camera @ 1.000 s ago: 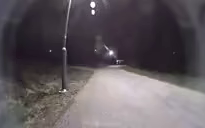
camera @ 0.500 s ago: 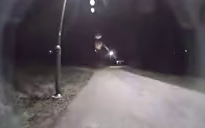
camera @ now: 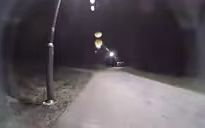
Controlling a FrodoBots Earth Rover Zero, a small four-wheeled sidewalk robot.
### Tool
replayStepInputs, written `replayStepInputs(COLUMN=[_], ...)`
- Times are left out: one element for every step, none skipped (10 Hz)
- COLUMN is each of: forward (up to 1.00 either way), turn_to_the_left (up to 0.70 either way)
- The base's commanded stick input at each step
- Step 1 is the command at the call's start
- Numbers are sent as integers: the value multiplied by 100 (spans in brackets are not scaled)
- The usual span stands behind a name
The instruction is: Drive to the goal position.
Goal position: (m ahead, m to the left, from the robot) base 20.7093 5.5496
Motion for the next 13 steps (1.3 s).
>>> replayStepInputs(forward=[70, 70, 70, 70, 70, 70, 70, 70, 70, 70, 70, 70, 70], turn_to_the_left=[1, 1, 1, 1, 1, 1, 1, 1, 1, 1, 1, 1, 1])
